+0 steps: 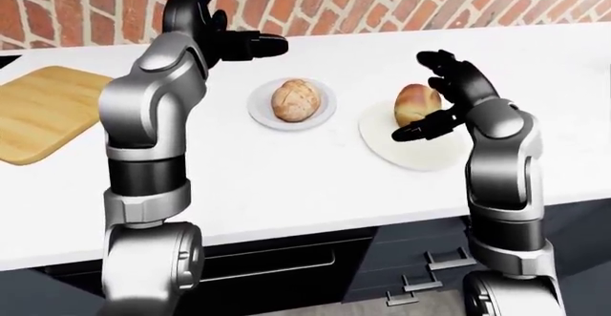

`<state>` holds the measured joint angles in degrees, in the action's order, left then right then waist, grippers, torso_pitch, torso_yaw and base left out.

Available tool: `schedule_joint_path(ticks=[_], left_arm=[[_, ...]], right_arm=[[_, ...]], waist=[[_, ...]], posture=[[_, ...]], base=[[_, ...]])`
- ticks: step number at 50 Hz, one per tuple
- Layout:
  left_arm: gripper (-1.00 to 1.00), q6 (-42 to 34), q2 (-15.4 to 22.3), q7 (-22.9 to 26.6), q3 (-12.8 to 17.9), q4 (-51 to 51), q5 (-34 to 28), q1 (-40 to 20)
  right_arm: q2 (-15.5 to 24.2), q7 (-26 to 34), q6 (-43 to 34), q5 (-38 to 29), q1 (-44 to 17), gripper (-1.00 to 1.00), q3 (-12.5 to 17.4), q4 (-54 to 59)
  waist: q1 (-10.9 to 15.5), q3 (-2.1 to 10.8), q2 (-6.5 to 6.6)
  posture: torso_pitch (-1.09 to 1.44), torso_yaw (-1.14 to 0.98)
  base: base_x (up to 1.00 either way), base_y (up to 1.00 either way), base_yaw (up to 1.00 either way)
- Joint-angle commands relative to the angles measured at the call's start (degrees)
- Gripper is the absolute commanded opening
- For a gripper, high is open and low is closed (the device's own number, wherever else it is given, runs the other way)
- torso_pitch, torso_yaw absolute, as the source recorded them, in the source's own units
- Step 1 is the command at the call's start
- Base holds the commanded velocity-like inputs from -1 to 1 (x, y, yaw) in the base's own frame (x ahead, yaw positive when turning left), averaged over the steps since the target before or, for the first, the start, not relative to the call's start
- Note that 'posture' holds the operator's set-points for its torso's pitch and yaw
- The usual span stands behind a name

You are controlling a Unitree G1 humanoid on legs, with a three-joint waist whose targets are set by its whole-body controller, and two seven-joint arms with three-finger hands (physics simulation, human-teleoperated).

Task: Place all breads on the cutting board.

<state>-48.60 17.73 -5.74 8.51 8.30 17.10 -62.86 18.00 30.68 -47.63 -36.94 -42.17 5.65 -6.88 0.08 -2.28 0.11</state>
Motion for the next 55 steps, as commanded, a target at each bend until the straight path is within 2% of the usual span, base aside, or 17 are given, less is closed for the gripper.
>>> schedule_joint_path(ticks=[1, 17, 24, 30, 32, 40, 42, 43, 45, 49, 50, 51, 55], left_arm=[[1.00, 1.0, 0.6, -0.2, 0.5, -2.0, 0.1, -2.7], [1.00, 1.8, 0.8, 0.0, 0.5, -1.5, 0.2, -2.7], [1.00, 1.7, 0.6, -0.1, 0.5, -2.0, 0.2, -2.2], [1.00, 1.9, 0.5, -0.1, 0.5, -2.0, 0.2, -1.9], [1.00, 1.5, 0.5, -0.3, 0.5, -2.5, 0.4, -1.8], [1.00, 0.9, 0.4, -0.7, 0.6, -3.2, 0.6, -1.8], [1.00, 1.4, 0.4, -0.5, 0.5, -3.1, 0.5, -1.4], [1.00, 0.9, 0.5, -0.7, 0.6, -3.2, 0.6, -1.8], [1.00, 1.5, 0.5, -0.5, 0.5, -2.9, 0.5, -1.4], [1.00, 2.3, 0.5, -0.2, 0.5, -2.3, 0.4, -1.2], [1.00, 2.3, 0.5, -0.1, 0.5, -2.3, 0.3, -1.2], [1.00, 2.0, 0.5, -0.2, 0.6, -2.5, 0.4, -1.2], [1.00, 2.0, 0.5, -0.2, 0.6, -2.6, 0.4, -1.1]], right_arm=[[1.0, -0.9, 2.2, -1.4, -1.7, 0.62, -0.1, -1.9], [0.1, -0.9, 9.9, -7.8, -0.6, 0.65, -1.0, 1.4], [-0.6, -0.4, 10.8, -9.4, -0.4, 0.38, -0.7, 1.1], [-0.8, -0.5, 11.8, -10.3, -0.2, 0.34, -0.6, 1.4], [-1.0, -0.7, 12.0, -10.4, -0.3, 0.21, -0.5, 1.5], [-0.9, -1.5, 15.4, -13.1, 0.5, 0.17, -1.2, 2.2], [-1.0, -1.8, 16.2, -13.7, 0.3, -0.06, -1.1, 2.9], [-0.9, -2.1, 17.0, -14.1, 0.1, -0.25, -1.2, 3.4], [-1.1, -2.2, 17.5, -14.7, 0.0, -0.33, -1.2, 3.7], [-1.2, -2.8, 19.3, -16.0, -0.2, -0.71, -1.3, 4.6], [-1.3, -2.8, 19.3, -16.1, -0.6, -0.93, -1.1, 4.9], [-1.3, -2.8, 19.4, -16.2, -0.8, -1.00, -1.1, 5.0], [-1.5, -3.3, 19.9, -16.8, -1.2, -1.00, -1.1, 5.3]], waist=[[0.0, 1.74, -0.06], [-0.1, 1.67, -0.01], [0.0, 1.70, -0.03], [-0.1, 1.72, -0.05], [-0.1, 1.75, -0.07], [-0.1, 1.83, -0.11], [-0.1, 1.84, -0.12], [-0.1, 1.83, -0.14], [-0.1, 1.85, -0.14], [-0.1, 1.92, -0.13], [-0.1, 1.95, -0.11], [-0.1, 1.97, -0.10], [-0.1, 1.93, -0.12]], posture=[[0.00, 0.00], [0.00, 0.00], [0.00, 0.00], [0.00, 0.00], [0.00, 0.00], [0.00, 0.00], [0.00, 0.00], [0.00, 0.00], [0.00, 0.00], [0.00, 0.00], [0.00, 0.00], [0.00, 0.00], [0.00, 0.00]], base=[[0.00, 0.00, 0.00], [0.00, 0.00, 0.00], [0.00, 0.00, 0.00], [0.00, 0.00, 0.00], [0.00, 0.00, 0.00], [0.00, 0.00, 0.00], [0.00, 0.00, 0.00], [0.00, 0.00, 0.00], [0.00, 0.00, 0.00], [0.00, 0.00, 0.00], [0.00, 0.00, 0.00], [0.00, 0.00, 0.00], [0.00, 0.00, 0.00]])
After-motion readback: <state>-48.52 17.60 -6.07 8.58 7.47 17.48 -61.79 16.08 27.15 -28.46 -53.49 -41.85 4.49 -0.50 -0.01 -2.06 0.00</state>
